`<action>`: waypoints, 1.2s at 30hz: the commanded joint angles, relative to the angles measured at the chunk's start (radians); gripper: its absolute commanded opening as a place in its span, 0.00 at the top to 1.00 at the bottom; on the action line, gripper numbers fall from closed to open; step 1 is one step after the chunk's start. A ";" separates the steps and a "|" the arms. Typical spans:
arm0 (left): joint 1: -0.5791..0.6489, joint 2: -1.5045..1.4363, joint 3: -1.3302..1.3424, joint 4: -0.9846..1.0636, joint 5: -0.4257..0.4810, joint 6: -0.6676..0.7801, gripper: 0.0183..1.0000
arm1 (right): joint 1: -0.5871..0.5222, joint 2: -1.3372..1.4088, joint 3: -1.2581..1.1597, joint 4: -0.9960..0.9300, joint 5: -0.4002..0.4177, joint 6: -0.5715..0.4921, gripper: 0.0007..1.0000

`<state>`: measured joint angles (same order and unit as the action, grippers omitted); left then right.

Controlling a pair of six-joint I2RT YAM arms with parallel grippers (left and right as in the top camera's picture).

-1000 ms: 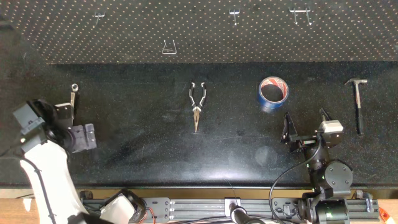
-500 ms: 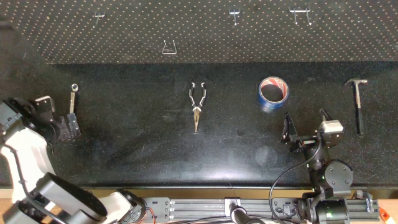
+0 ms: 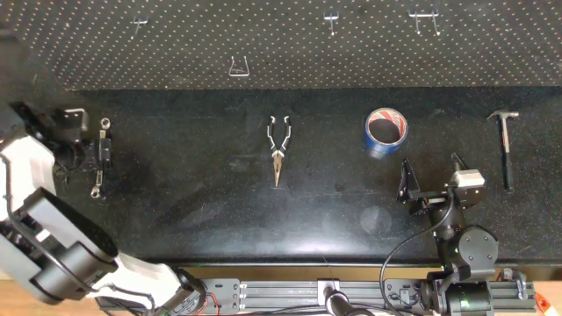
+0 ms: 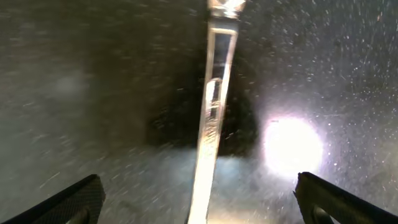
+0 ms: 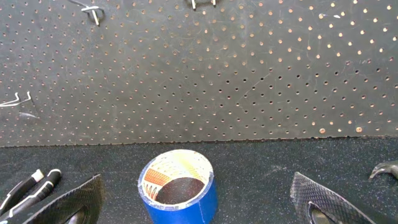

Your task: Place Tools Onto Pegboard

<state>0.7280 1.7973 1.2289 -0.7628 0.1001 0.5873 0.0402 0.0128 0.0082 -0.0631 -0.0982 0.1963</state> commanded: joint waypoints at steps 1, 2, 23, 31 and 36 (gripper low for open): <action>-0.016 0.069 0.021 0.013 0.022 0.043 0.01 | -0.002 -0.009 -0.004 -0.004 0.013 -0.018 0.03; -0.016 0.074 0.021 0.021 0.022 0.043 0.01 | -0.002 -0.009 -0.004 -0.004 0.013 -0.018 0.03; -0.016 0.109 0.021 0.136 0.078 -0.063 0.01 | -0.002 -0.009 -0.004 -0.004 0.013 -0.018 0.03; -0.016 0.113 0.021 0.140 0.100 -0.063 0.00 | -0.002 -0.009 -0.004 -0.004 0.013 -0.018 0.03; -0.016 0.134 0.021 0.140 0.100 -0.063 0.05 | -0.002 -0.009 -0.004 -0.004 0.013 -0.018 0.03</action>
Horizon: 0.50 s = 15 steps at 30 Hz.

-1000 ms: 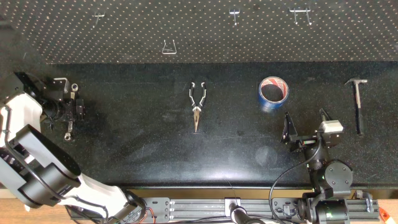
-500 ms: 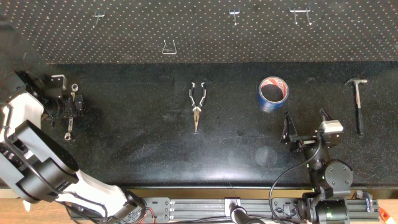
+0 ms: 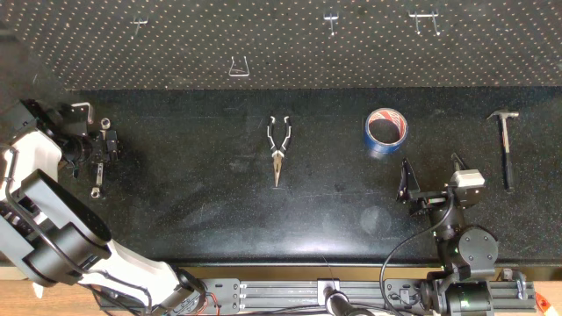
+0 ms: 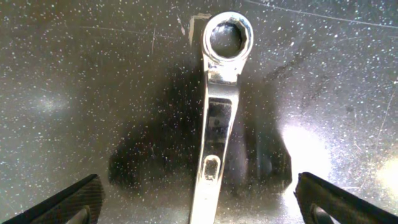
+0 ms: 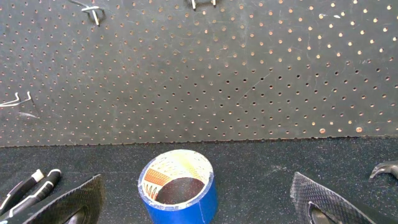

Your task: Place Tools Onto Pegboard

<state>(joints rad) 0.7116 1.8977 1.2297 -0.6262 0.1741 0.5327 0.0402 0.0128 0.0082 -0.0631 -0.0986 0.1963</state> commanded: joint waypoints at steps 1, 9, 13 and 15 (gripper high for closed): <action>0.000 0.035 0.020 0.003 0.030 -0.009 0.08 | -0.002 -0.009 -0.004 -0.004 0.013 -0.018 0.03; 0.000 0.041 0.020 0.003 0.048 -0.009 0.74 | -0.002 -0.009 -0.004 -0.004 0.013 -0.018 0.03; 0.000 0.041 0.020 0.003 0.048 -0.009 0.81 | -0.002 -0.009 -0.004 -0.004 0.013 -0.018 0.03; 0.000 0.041 0.020 0.003 0.048 -0.009 0.88 | -0.002 -0.009 -0.004 -0.004 0.013 -0.018 0.03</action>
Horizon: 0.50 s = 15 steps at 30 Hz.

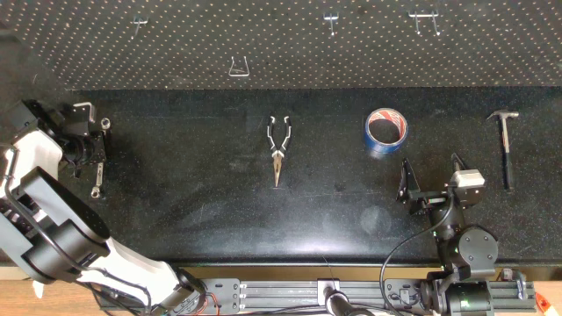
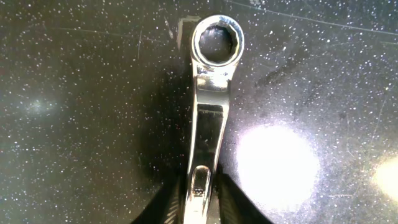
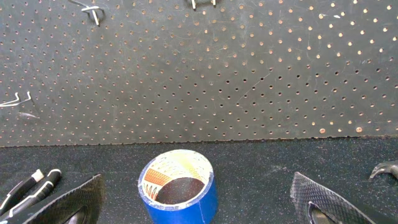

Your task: Place Tools Onto Pegboard

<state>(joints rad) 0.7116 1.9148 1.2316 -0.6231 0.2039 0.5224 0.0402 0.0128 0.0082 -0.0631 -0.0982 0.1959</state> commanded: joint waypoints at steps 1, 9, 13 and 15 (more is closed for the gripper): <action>0.000 0.024 0.018 0.000 0.018 0.002 0.96 | -0.002 -0.009 -0.004 -0.004 0.013 -0.018 0.03; -0.020 -0.005 0.018 0.003 0.037 0.002 0.99 | -0.002 -0.009 -0.004 -0.004 0.013 -0.018 0.03; -0.072 -0.082 0.018 0.002 0.037 0.002 0.99 | -0.002 -0.009 -0.004 -0.004 0.013 -0.018 0.03; -0.113 -0.144 0.018 0.000 0.037 0.002 0.99 | -0.002 -0.009 -0.004 -0.004 0.013 -0.018 0.03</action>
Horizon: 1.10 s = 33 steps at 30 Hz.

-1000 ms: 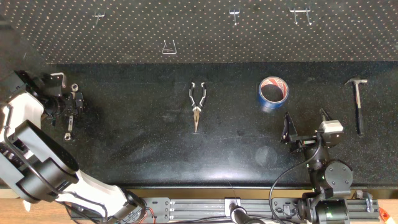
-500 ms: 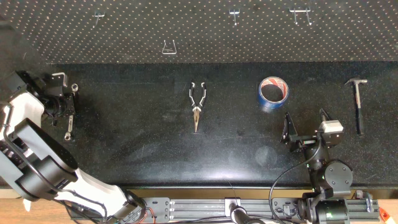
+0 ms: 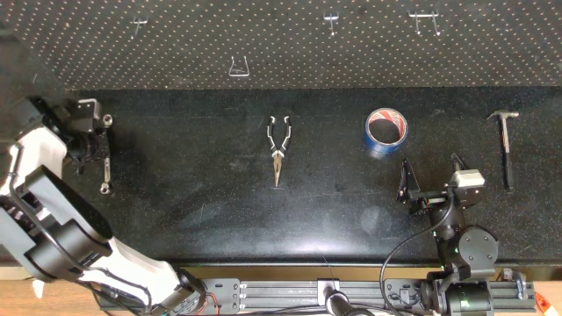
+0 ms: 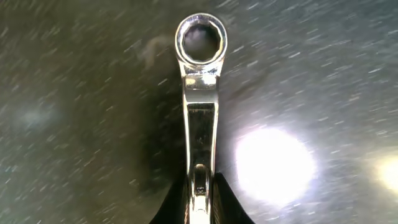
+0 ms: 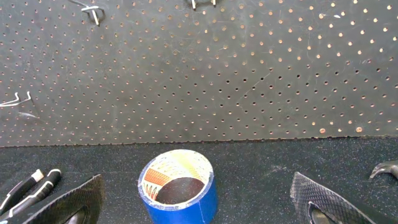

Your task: Place Tools Onto Pegboard

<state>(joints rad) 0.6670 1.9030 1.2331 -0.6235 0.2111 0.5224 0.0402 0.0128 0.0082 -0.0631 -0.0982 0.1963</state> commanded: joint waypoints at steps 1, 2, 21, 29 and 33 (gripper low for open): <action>-0.082 -0.159 0.016 -0.005 0.029 0.002 0.99 | -0.002 -0.009 -0.004 -0.004 0.013 -0.018 0.03; -0.102 -0.203 0.016 -0.017 0.030 0.001 0.99 | -0.002 -0.009 -0.004 -0.004 0.013 -0.018 0.03; -0.179 -0.747 0.008 -0.158 0.041 -0.281 0.99 | -0.002 -0.009 -0.004 -0.004 0.013 -0.018 0.03; -0.402 -0.805 -0.335 0.288 -0.007 -0.283 0.99 | -0.002 -0.009 -0.004 -0.004 0.013 -0.018 0.03; -0.447 -0.802 -0.356 0.368 -0.054 -0.354 0.99 | -0.002 -0.009 -0.004 -0.004 0.013 -0.018 0.03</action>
<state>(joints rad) 0.2264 1.1110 0.8753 -0.3073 0.2100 0.2398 0.0402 0.0128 0.0082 -0.0631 -0.0982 0.1959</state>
